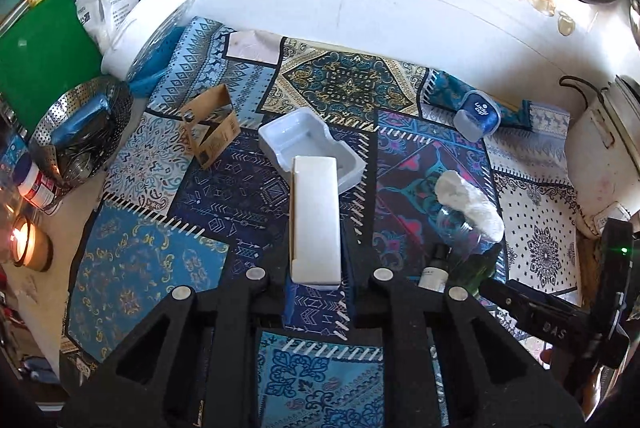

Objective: Collect trash
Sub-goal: 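Grasp the white box with the left gripper while the right gripper grasps the green spray bottle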

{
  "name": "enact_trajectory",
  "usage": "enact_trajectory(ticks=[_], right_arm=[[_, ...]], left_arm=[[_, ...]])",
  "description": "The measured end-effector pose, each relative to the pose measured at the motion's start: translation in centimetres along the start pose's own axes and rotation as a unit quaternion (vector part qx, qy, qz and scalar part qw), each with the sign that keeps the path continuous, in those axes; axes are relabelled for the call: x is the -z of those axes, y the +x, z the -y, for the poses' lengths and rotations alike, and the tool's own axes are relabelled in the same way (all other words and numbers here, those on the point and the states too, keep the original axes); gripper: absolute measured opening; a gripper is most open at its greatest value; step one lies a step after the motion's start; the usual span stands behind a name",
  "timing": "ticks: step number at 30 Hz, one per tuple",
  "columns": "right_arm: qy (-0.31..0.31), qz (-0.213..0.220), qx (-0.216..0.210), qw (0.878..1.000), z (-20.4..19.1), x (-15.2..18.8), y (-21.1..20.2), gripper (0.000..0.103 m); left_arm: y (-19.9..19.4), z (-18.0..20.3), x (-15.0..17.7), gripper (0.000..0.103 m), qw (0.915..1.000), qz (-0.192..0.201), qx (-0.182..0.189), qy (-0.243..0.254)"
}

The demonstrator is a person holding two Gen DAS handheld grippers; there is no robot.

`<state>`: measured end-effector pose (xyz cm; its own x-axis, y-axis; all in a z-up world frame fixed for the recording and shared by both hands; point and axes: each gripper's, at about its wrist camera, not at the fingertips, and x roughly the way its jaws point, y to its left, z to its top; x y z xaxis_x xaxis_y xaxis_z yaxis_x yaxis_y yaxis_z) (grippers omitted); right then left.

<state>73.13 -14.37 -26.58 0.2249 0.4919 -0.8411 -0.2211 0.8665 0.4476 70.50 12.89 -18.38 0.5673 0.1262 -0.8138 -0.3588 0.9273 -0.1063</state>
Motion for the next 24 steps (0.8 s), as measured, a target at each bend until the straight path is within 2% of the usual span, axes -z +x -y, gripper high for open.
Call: enact_trajectory(ticks=[7, 11, 14, 21, 24], right_arm=[[0.052, 0.002, 0.005, 0.999, 0.3, -0.2, 1.7, 0.071], [0.020, 0.015, 0.045, 0.999, -0.6, -0.5, 2.1, 0.064], [-0.009, 0.011, 0.066, 0.998, -0.8, -0.8, 2.3, 0.048], [-0.037, 0.004, 0.062, 0.997, 0.6, 0.7, 0.9, 0.046], [-0.056, 0.004, 0.058, 0.997, 0.8, 1.5, -0.2, 0.039]], left_arm=[[-0.9, -0.1, 0.3, 0.017, 0.9998, 0.015, 0.005, 0.014], [-1.6, 0.4, 0.7, 0.017, 0.9994, 0.017, 0.010, 0.028], [-2.1, 0.8, 1.2, 0.016, 0.9993, 0.015, 0.015, 0.031], [-2.8, 2.4, 2.7, 0.016, 0.9991, 0.009, 0.012, 0.041], [-3.4, 3.3, 3.4, 0.016, 0.9992, 0.010, 0.012, 0.037]])
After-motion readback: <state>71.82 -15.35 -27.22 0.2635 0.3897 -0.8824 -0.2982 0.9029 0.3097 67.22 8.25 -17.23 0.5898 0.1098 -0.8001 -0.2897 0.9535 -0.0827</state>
